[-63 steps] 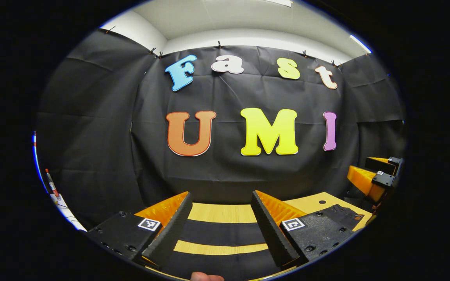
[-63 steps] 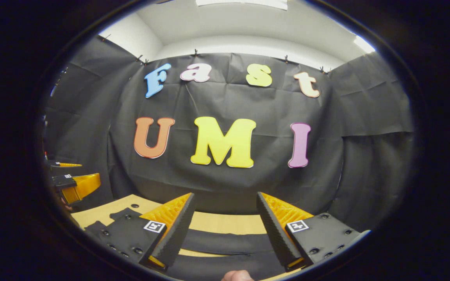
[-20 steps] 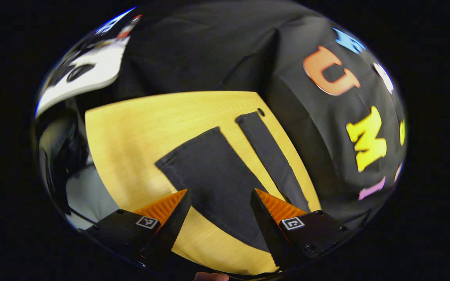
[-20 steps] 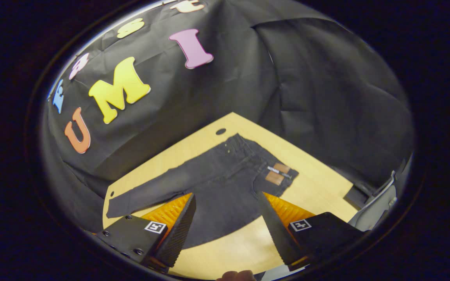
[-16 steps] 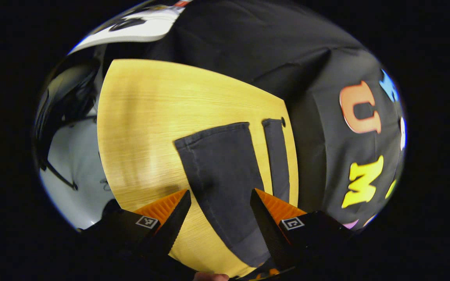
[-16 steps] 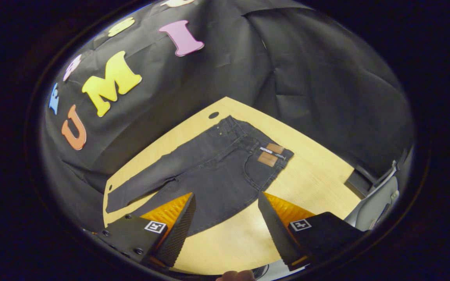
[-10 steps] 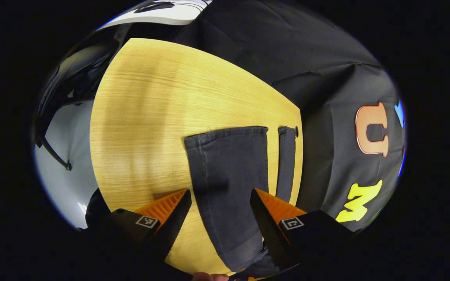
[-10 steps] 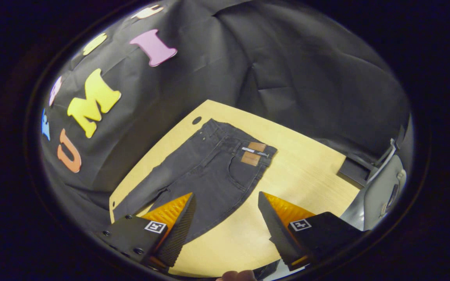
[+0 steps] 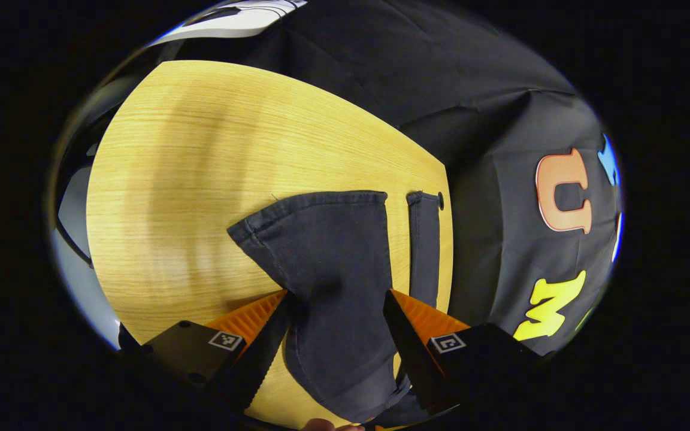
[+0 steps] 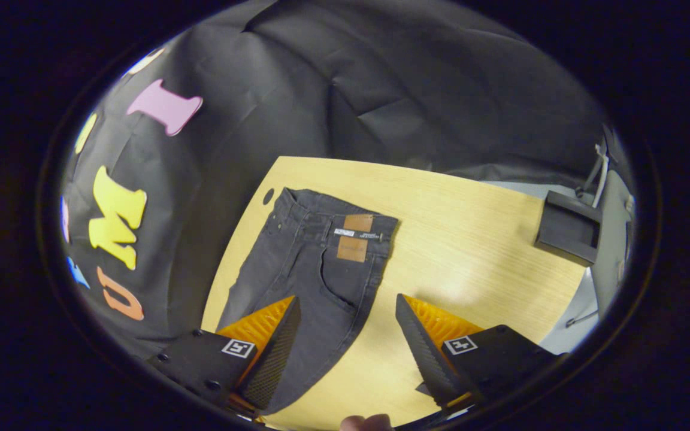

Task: Grasp the waist and the cuffs of the jeans and fold them to make the two legs overlap; first hold the waist and fold one-third of the jeans toward the cuffs, then hold the cuffs and fold the remaining one-third in the same direction to finish folding.

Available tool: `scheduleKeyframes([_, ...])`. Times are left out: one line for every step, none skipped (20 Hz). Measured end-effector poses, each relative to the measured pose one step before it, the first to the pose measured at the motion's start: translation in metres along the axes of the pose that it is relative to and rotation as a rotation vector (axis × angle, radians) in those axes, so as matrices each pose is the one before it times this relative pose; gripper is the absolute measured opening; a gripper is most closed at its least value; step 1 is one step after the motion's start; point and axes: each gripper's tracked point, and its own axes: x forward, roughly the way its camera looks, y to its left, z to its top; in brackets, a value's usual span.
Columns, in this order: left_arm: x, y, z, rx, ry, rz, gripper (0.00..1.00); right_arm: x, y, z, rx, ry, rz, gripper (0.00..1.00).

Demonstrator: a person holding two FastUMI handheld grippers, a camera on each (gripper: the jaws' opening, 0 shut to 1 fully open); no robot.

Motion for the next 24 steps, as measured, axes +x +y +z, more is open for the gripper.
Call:
scheduleKeyframes([0.00252,-0.00163,-0.00104,0.00371,0.00379,-0.00307,0.97,0.00622,-0.00365,0.00598,0.02233,-0.00282,-0.00778,0.98])
scheduleKeyframes([0.00144,-0.00071,-0.00015,0.00372,-0.00059,-0.00038,0.97,0.00456,-0.00154,0.00782,0.02158,-0.00152,0.00045,0.98])
scheduleKeyframes([0.00095,-0.0006,0.00025,0.00218,0.00367,-0.00084,0.96,0.00232,-0.00044,0.00608,0.01541,-0.0023,-0.00476,0.98])
scheduleKeyframes([0.00139,-0.00017,0.00066,0.00153,0.00318,0.00076,0.96,0.00405,-0.00063,0.00613,0.0073,-0.00124,-0.00305,0.98])
scheduleKeyframes([0.00151,-0.00005,-0.00037,-0.00051,0.00251,0.00297,0.94,0.00666,-0.00176,0.00436,0.00316,-0.00061,-0.00784,0.98])
scheduleKeyframes([0.00111,0.00021,0.00005,-0.0023,-0.00009,0.0029,0.93,0.00781,-0.00061,0.0032,0.00205,0.0048,-0.00709,0.98])
scheduleKeyframes([0.00149,0.00016,0.00072,-0.00166,0.00133,0.00259,1.0,0.00737,0.00157,-0.00096,0.00209,0.01452,-0.00676,0.92])
scheduleKeyframes([0.00073,-0.00054,-0.00011,-0.00219,0.00139,0.00256,0.89,0.00503,0.00534,0.00157,-0.00243,0.00424,0.01364,0.92])
scheduleKeyframes([0.00092,-0.00095,-0.00079,0.00061,0.00383,0.00033,0.87,0.00652,0.00617,0.00266,-0.0106,0.00487,0.01063,0.96])
scheduleKeyframes([0.00055,-0.00038,0.00001,0.00091,0.00316,0.00182,0.97,0.00476,0.0046,0.00079,-0.02251,0.00922,0.00808,0.92])
scheduleKeyframes([0.0019,-0.00102,-0.00084,0.00183,0.00355,0.00041,0.85,0.00367,0.00178,0.00057,-0.02,0.00477,0.00655,0.95])
scheduleKeyframes([0.00168,-0.00033,-0.00044,0.00186,0.00482,0.00117,0.84,0.00169,0.00047,0.00064,-0.01339,0.00621,0.00743,0.95])
scheduleKeyframes([0.00144,0.0003,0.00031,0.00195,0.003,0.00008,0.83,-0.00299,0.00007,0.00078,-0.00388,0.00579,0.00983,0.92])
scheduleKeyframes([0.00082,-0.00077,-0.00037,0.00194,0.00484,0.00127,0.82,-0.00092,0.00086,0.00168,0.00335,0.00296,0.01031,0.95])
scheduleKeyframes([0.0016,-0.00054,-0.00077,0.00251,0.0047,0.00233,0.8,0.00102,0.00223,0.00073,0.01146,-0.00031,0.00347,0.95])
scheduleKeyframes([0.00155,0.00003,-0.0005,0.00297,0.00772,0.0023,0.78,0.00067,-0.00005,0.002,0.01185,-0.00591,-0.00725,0.95])
scheduleKeyframes([0.00162,0.00017,-0.0009,0.00243,0.00653,0.00211,0.75,0.00544,0.00021,-0.0013,0.00981,-0.00826,-0.027,0.95])
scheduleKeyframes([0.00233,-0.00013,-0.00125,0.002,0.00674,0.00596,0.73,0.00477,-0.00514,-0.00034,0.00762,-0.0113,-0.04688,0.83])
scheduleKeyframes([0.00227,0.00046,0.00044,-0.00088,0.00629,0.00304,0.68,0.006,0.00462,-0.00075,0.00278,-0.00598,-0.00578,0.71])
scheduleKeyframes([0.00206,0.00071,-0.00149,-0.00024,0.01057,0.00401,0.76,0.00593,0.00211,0.00139,-0.00224,-0.00666,-0.01702,0.59])
scheduleKeyframes([0.00133,0.001,-0.00163,-0.00134,0.0108,0.00229,0.57,0.00123,-0.00706,-0.0029,-0.01454,0.00671,-0.03759,0.59])
scheduleKeyframes([0.00174,0.00106,-0.00164,-0.00739,0.01035,0.00558,0.64,0.00261,-0.00328,0.0022,0.01433,-0.00437,-0.00317,0.44])
scheduleKeyframes([-0.00119,0.00219,0.00017,-0.00417,0.00545,0.01093,0.42,-0.0015,-0.0012,-0.00054,0.02555,0.0081,0.0047,0.29])
scheduleKeyframes([0.00296,0.00232,-0.00086,-0.00383,0.00376,0.01394,0.29,0.00086,-0.00203,0.00039,0.02447,0.00859,-0.00659,0.29])
